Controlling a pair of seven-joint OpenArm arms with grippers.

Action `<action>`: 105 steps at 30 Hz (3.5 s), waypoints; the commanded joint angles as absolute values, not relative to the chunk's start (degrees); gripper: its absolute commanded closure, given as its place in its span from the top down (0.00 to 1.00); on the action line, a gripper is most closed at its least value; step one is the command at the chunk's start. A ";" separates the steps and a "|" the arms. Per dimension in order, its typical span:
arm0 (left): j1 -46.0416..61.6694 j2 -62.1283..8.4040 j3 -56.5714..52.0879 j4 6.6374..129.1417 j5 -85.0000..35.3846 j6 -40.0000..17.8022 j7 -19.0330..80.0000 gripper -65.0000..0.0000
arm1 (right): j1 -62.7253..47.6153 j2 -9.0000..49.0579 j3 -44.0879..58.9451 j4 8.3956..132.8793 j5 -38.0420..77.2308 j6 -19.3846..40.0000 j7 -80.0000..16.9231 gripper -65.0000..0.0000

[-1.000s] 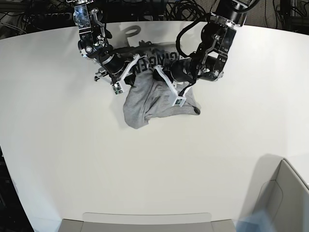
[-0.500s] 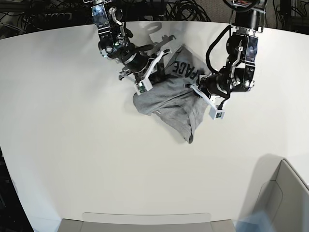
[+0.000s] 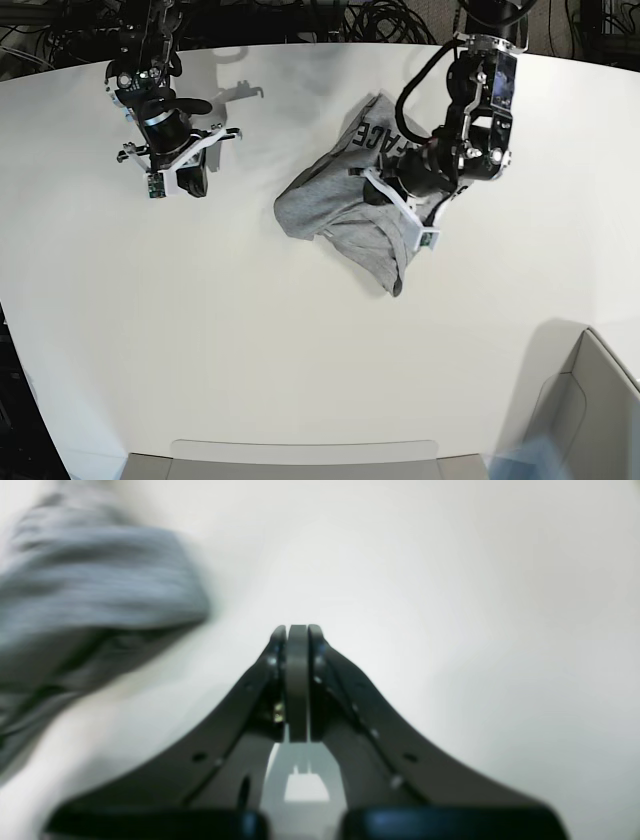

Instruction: Fold the T-shirt properly

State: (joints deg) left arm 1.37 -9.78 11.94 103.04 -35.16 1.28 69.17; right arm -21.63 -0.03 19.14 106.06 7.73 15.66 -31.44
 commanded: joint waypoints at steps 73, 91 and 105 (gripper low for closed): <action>7.16 -14.90 -14.37 110.11 -35.65 0.92 39.69 0.00 | -22.90 -0.13 20.62 117.67 8.48 25.80 -29.49 0.00; 46.37 -14.90 -16.40 115.82 -35.47 -12.97 22.55 0.00 | -43.38 -3.12 27.65 118.20 4.70 34.15 -18.51 0.00; 67.03 -14.81 -16.40 115.74 -34.24 -12.97 19.38 0.00 | -51.30 -5.14 29.76 117.85 -4.35 37.14 -24.66 0.00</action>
